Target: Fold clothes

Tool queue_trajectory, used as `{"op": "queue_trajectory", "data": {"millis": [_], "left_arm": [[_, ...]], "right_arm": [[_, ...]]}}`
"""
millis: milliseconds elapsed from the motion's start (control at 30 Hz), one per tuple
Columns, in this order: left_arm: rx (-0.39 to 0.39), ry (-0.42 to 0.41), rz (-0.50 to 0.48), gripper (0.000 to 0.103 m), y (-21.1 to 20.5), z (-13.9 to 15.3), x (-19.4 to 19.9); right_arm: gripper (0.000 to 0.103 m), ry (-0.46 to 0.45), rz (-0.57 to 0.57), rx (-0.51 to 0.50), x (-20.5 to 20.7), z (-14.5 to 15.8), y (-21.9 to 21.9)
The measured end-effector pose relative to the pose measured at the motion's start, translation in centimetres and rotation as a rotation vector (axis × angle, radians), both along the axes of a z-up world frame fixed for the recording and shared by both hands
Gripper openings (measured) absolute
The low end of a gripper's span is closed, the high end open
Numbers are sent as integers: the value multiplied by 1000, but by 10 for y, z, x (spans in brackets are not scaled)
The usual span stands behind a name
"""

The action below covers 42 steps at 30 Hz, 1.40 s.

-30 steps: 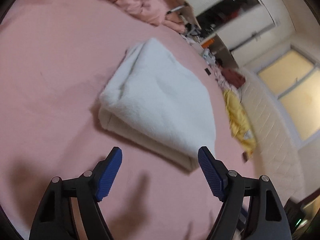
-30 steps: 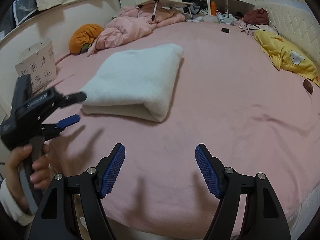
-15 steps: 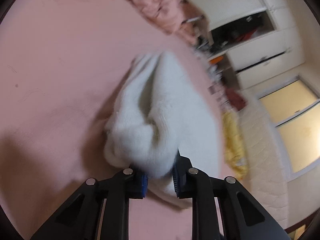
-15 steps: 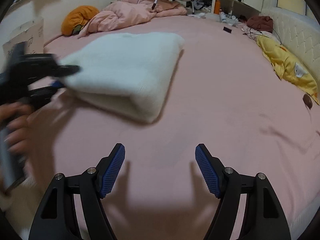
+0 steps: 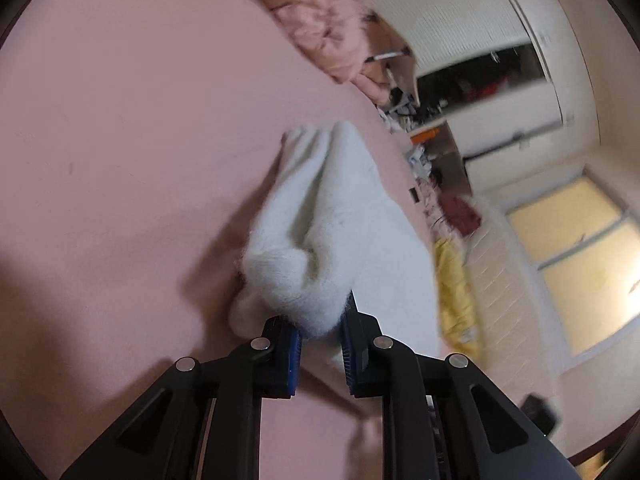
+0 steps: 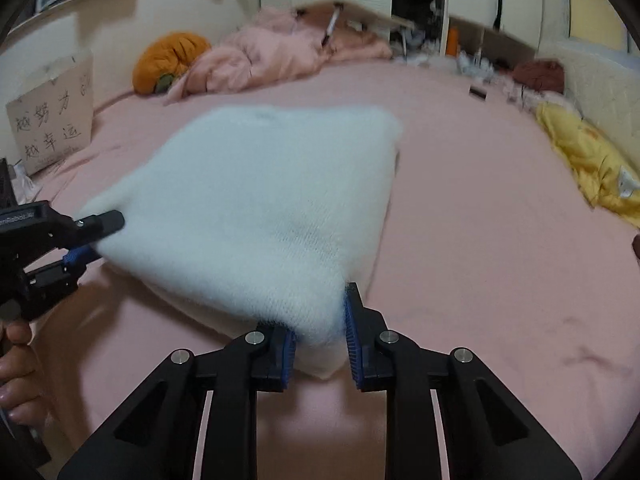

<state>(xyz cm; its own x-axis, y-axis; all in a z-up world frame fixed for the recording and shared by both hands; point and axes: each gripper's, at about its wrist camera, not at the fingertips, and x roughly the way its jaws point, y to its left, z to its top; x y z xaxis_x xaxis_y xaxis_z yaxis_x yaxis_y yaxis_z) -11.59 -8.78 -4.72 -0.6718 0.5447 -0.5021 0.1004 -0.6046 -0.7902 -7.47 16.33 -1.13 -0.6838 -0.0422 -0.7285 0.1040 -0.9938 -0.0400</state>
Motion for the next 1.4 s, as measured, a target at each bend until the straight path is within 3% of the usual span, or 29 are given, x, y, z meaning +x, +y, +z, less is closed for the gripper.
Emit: {"op": "queue_trajectory", "data": {"millis": [100,133,200,233,267,300,367,433,533,633,833,867,933,967,1000,1067,1100,1200,1267,1300,1400], "left_arm": [[93,-34,10,19,-9,-5,1],[101,-48,19,25,-13,-4,4],[123,-101,49,69,-22,-3,13],[150,-117,79,76,-27,-4,20],[188,-121,109,78,-30,-5,26],[222,-121,118,78,-31,-7,32],[197,-136,112,78,-23,-8,32],[152,-141,97,78,-13,-8,28],[189,-151,76,78,0,-13,16],[169,-167,94,78,10,-17,5],[230,-151,116,78,11,-28,-14],[236,-148,119,74,9,-29,-14],[230,-157,135,42,6,-31,-14],[236,-160,132,34,4,-34,-12],[236,-158,131,32,1,-35,-9],[224,-169,112,33,-1,-36,-6],[231,-185,99,39,-3,-37,-5],[315,-227,112,52,-12,-32,8],[354,-202,144,57,-17,-21,22],[359,-179,150,61,-17,-14,26],[335,-154,126,64,-11,-4,19]], "right_arm": [[30,-22,-2,-1,0,-10,1],[31,-28,-4,-23,1,-6,4],[36,-63,-13,-112,9,1,12],[39,-87,-25,-202,14,5,22],[44,-114,-43,-345,21,6,34],[61,-148,-63,-487,25,3,44],[84,-244,-159,-754,33,-14,61],[84,-324,-222,-943,33,-32,66],[84,-379,-282,-1106,20,-48,66],[84,-367,-337,-1176,3,-55,64],[86,-369,-466,-1283,-23,-69,65],[86,-369,-473,-1288,-23,-68,66],[78,-365,-465,-1278,-17,-65,66],[63,-359,-469,-1257,-12,-63,68],[60,-361,-463,-1250,-8,-62,69],[60,-370,-430,-1269,-3,-62,70],[60,-372,-417,-1276,-2,-61,72],[62,-346,-375,-1336,4,-53,77],[67,-336,-332,-1400,-1,-46,74],[73,-336,-316,-1406,-3,-44,71],[75,-346,-349,-1339,-16,-45,62]]}}
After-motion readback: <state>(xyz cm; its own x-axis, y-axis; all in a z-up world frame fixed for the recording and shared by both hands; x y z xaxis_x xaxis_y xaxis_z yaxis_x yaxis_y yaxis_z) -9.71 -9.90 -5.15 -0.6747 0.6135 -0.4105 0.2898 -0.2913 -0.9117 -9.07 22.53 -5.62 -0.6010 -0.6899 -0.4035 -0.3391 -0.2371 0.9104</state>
